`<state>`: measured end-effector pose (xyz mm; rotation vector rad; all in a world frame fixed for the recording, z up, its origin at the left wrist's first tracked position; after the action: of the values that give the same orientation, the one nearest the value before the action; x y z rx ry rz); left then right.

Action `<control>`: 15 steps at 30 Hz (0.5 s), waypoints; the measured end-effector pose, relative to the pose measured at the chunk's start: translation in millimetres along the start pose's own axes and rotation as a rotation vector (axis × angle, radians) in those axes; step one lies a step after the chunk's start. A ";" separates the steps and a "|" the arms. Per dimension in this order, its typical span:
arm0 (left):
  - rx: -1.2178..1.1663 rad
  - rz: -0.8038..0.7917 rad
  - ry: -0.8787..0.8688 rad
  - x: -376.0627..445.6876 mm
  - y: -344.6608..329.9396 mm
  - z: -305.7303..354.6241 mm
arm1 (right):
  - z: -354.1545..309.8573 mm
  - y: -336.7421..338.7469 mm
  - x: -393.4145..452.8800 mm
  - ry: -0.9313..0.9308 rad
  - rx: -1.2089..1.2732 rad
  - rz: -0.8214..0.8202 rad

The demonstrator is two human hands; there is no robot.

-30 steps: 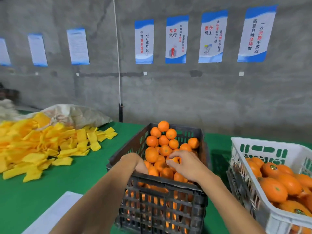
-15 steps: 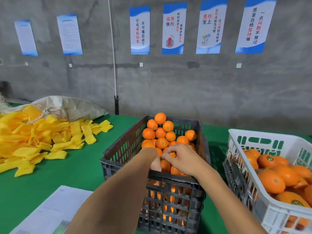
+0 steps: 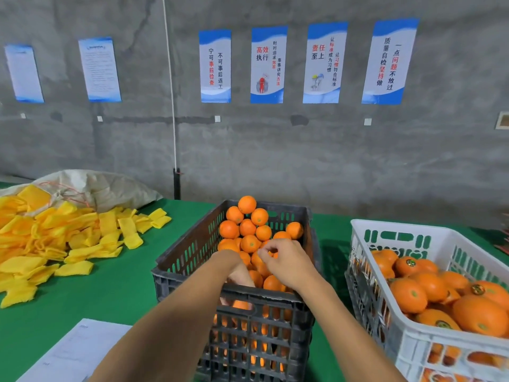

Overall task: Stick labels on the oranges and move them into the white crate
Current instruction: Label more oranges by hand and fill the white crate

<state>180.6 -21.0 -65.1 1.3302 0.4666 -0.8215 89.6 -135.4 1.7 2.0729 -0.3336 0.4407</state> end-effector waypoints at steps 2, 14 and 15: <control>0.055 -0.060 -0.031 -15.5 -3.4 3.6 | -0.4 13.6 -1.3 0.000 0.051 0.126; -0.559 0.936 -0.888 -162.7 -11.4 71.8 | -31.2 109.1 -88.6 0.173 0.320 0.623; -0.554 0.979 -0.928 -170.1 -22.2 80.5 | -32.0 116.7 -101.8 0.198 0.331 0.652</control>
<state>42.2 -55.9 59.6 0.4264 -0.6344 -0.3416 -54.5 -160.9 61.4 2.1778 -0.8709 1.1467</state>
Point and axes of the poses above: each hand's wrist, its own x-axis towards the middle knuckle, its own y-axis out of the back of the hand, z = x × y, the point moved 7 cm from there along x, towards the middle knuckle, and after that the axes turned 10 degrees about y, right-handed, at the moved point
